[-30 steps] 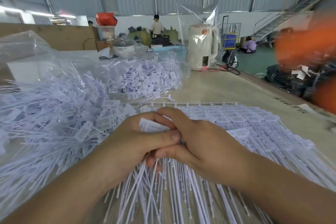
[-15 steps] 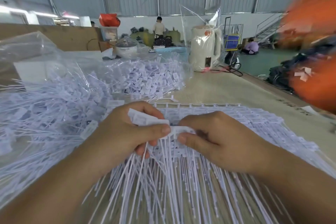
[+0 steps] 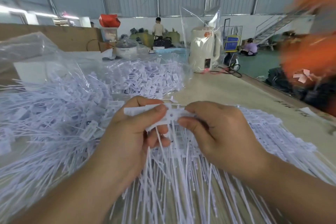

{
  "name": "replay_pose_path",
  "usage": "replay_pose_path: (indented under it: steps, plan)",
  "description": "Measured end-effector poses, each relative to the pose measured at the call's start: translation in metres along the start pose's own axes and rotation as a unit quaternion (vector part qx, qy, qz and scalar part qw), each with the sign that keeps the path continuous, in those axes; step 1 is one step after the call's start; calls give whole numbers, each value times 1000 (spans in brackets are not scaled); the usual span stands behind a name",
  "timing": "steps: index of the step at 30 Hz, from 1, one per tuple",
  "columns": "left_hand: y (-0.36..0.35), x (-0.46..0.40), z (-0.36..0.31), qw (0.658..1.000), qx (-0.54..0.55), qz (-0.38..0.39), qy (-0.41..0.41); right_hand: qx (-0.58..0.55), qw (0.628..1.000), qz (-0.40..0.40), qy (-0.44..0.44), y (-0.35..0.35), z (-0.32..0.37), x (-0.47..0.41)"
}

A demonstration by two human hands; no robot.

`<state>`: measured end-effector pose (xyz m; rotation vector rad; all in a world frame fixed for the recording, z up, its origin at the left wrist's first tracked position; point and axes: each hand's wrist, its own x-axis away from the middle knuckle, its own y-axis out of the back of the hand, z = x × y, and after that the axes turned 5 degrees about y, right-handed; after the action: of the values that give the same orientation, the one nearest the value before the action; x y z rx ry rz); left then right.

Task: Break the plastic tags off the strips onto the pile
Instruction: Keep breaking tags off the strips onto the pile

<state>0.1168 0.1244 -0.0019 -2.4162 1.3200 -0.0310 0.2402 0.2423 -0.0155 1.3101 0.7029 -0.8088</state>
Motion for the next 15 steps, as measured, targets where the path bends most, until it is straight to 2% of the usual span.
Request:
replay_pose_path:
  steps: [5,10,15]
  plan:
    - [-10,4,3,998,61,-25,-6,9,997,-79,20,-4,3,0]
    - [-4,-1,1,993,92,-73,15,7,997,-64,53,-12,5,1]
    - [1,-7,0,994,45,-96,8,47,993,-64,84,-16,2,0]
